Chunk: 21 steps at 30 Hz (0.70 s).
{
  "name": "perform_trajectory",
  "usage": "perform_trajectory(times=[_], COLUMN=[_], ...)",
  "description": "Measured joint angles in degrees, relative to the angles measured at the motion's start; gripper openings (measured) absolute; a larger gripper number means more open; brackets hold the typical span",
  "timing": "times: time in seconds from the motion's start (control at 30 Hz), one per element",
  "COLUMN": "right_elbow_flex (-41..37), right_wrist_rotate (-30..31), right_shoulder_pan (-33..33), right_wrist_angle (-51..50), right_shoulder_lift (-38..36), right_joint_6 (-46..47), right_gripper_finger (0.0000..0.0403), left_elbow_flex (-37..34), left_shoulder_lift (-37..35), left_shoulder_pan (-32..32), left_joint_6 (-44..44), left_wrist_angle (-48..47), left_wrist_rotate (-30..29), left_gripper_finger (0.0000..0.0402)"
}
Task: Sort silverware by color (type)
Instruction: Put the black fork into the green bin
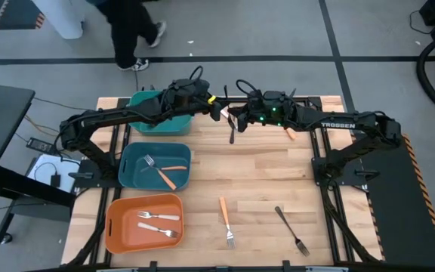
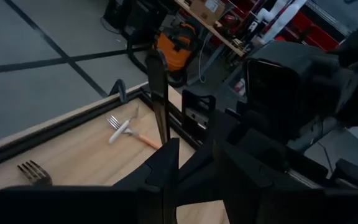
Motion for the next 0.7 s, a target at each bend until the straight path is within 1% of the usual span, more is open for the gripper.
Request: perform_trajectory(times=[0.13, 0.3, 0.43, 0.7], right_elbow_flex=[0.00, 0.00, 0.00, 0.00], right_wrist_rotate=[0.17, 2.43, 0.80, 0.20], right_shoulder_pan=[-0.32, -1.80, -2.11, -1.71], right_wrist_angle=[-0.23, -1.39, -1.37, -1.26], right_shoulder_lift=[0.00, 0.00, -0.02, -0.02], right_joint_6=[0.00, -0.30, -0.20, -0.20], right_gripper_finger=[0.0003, 0.0005, 0.0007, 0.0008], left_elbow_flex=[-0.01, -0.03, -0.04, -0.04], left_shoulder_lift=[0.00, -0.17, -0.17, -0.20], left_shoulder_pan=[-0.50, -0.44, -0.03, 2.39], left_joint_6=[-0.03, -0.38, -0.19, -0.39], left_wrist_angle=[-0.02, -0.09, -0.30, -4.06], left_wrist_rotate=[0.46, 3.84, 3.87, 2.73], left_gripper_finger=[0.0109, 0.0109, 0.0109, 0.0109])
